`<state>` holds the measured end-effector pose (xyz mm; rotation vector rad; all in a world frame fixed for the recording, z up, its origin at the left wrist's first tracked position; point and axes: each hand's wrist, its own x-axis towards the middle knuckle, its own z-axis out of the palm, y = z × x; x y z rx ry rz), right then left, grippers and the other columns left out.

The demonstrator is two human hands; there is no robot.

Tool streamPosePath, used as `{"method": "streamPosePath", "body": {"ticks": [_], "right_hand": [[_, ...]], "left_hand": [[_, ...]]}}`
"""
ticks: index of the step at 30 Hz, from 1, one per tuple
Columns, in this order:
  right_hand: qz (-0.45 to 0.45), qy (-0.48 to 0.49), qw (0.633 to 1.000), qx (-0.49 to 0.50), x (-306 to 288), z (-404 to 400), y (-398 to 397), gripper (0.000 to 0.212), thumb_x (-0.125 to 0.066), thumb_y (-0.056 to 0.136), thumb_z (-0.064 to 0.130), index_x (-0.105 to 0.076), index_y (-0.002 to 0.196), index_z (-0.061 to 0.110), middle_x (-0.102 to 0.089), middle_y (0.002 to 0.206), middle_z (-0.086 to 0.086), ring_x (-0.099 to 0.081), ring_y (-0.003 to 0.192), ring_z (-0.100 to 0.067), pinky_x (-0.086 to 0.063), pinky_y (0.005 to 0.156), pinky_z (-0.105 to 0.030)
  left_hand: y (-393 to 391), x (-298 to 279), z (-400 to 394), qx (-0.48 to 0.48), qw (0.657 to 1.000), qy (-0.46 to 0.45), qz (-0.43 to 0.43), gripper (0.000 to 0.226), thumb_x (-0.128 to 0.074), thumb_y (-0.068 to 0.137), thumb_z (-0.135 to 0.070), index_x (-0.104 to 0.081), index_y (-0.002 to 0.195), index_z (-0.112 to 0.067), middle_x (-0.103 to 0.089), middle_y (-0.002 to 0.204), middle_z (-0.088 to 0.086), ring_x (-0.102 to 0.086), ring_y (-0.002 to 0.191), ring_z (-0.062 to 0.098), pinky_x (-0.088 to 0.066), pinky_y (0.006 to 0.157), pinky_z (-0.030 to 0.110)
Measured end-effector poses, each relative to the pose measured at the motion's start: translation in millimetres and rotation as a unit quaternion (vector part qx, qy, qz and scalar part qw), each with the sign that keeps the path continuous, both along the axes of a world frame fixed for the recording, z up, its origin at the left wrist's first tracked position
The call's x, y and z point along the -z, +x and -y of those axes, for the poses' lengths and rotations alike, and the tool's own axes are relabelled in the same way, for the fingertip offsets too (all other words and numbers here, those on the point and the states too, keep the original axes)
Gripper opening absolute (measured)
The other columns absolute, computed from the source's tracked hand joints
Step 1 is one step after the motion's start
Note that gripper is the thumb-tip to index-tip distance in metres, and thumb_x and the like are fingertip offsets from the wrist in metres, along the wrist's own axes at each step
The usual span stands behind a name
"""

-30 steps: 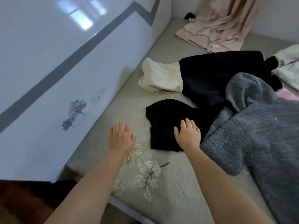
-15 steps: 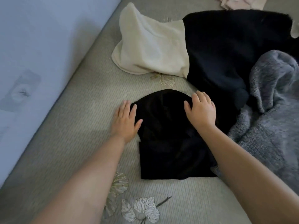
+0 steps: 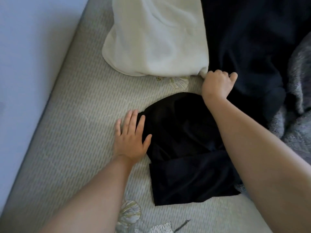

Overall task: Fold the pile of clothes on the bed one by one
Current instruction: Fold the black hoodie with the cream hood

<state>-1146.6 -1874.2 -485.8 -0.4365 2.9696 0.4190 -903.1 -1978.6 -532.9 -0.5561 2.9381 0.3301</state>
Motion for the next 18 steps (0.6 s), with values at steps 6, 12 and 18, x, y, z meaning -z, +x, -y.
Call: {"method": "streamPosePath", "body": {"ticks": [6,12,18], "right_hand": [[-0.002,-0.039,0.997,-0.062,-7.2,-24.7,30.9,0.02,-0.043,0.076,-0.005,-0.06,0.076,0.005,-0.049,0.071,-0.008,-0.044,0.071,-0.026,-0.012,0.095,-0.035],[-0.091,-0.145,0.979,-0.112,-49.7,-84.0,96.8,0.019,-0.05,0.067,-0.011,-0.055,0.054,0.001,-0.047,0.052,-0.01,-0.055,0.056,-0.033,-0.018,0.084,-0.035],[-0.133,-0.267,0.941,-0.157,-123.7,-107.2,160.8,0.014,-0.057,0.065,-0.004,-0.063,0.053,0.002,-0.057,0.048,-0.01,-0.058,0.047,-0.027,-0.025,0.078,-0.033]], "left_hand": [[1.9,2.3,-0.4,-0.014,1.0,0.015,-0.014,0.064,-0.027,0.086,-0.045,-0.044,0.134,-0.005,-0.039,0.142,0.018,-0.028,0.135,0.028,-0.013,0.107,0.047],[21.5,-27.2,-2.1,-0.034,0.99,0.049,-0.128,0.061,-0.048,0.083,-0.032,-0.031,0.127,0.007,-0.045,0.126,0.038,-0.041,0.116,0.055,-0.031,0.094,0.062],[23.5,-100.5,-19.3,0.09,0.984,0.012,-0.156,0.071,-0.075,0.069,-0.032,-0.051,0.119,0.012,-0.055,0.121,0.03,-0.051,0.112,0.049,-0.038,0.089,0.062]]}}
